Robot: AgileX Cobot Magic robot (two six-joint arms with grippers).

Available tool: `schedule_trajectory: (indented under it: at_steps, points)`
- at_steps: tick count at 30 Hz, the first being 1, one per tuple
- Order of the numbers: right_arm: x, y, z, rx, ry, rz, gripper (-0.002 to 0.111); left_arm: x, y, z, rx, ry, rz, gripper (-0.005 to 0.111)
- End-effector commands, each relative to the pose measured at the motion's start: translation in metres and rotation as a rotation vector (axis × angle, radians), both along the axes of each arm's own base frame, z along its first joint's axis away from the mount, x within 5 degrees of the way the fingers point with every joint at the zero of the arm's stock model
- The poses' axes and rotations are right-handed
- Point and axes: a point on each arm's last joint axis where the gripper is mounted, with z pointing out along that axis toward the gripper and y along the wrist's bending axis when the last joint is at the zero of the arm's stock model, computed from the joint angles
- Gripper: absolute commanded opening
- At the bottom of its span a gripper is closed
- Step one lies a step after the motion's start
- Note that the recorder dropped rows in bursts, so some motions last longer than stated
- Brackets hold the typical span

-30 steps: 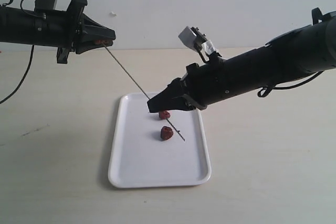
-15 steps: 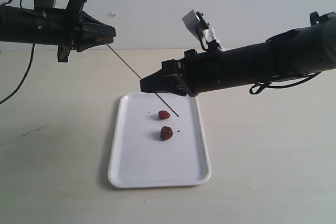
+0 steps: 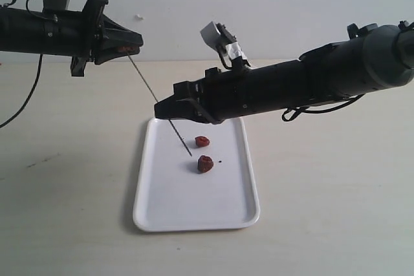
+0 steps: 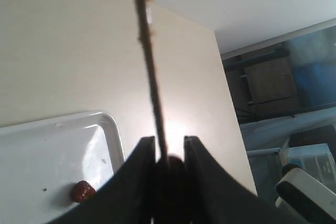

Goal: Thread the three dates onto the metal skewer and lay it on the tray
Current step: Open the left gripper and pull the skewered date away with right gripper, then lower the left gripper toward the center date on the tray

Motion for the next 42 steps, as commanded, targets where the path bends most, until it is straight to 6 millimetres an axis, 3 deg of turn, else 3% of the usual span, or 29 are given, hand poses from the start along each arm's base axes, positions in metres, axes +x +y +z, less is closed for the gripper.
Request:
schedule_trajectory:
  at_steps: [1,4,7,13,27,35,42]
  points:
    - [0.006,-0.002,0.001,-0.038,-0.035,-0.046,0.0,0.001,0.001,0.002,0.013,-0.032,0.005,0.034]
    - [0.006,-0.003,0.0,-0.046,-0.046,-0.039,0.0,0.001,0.001,0.001,0.02,-0.043,0.009,0.049]
    - [0.005,-0.004,0.0,-0.076,-0.057,-0.034,0.0,0.002,0.001,0.002,0.019,-0.062,0.01,0.056]
    - [0.011,-0.018,0.004,-0.2,-0.104,-0.104,0.0,0.002,0.001,0.001,0.034,-0.075,0.003,0.057]
    - [0.015,-0.098,0.047,-0.31,-0.155,-0.216,0.0,-0.009,-0.001,-0.014,0.244,-0.096,-0.149,0.056]
    - [0.009,-0.14,0.056,-0.407,-0.146,-0.265,0.0,-0.024,-0.049,-0.031,0.541,-0.196,-0.3,0.052]
    - [0.009,-0.149,0.056,-0.418,-0.136,-0.283,0.0,-0.047,-0.101,-0.038,0.635,-0.165,-0.328,0.052]
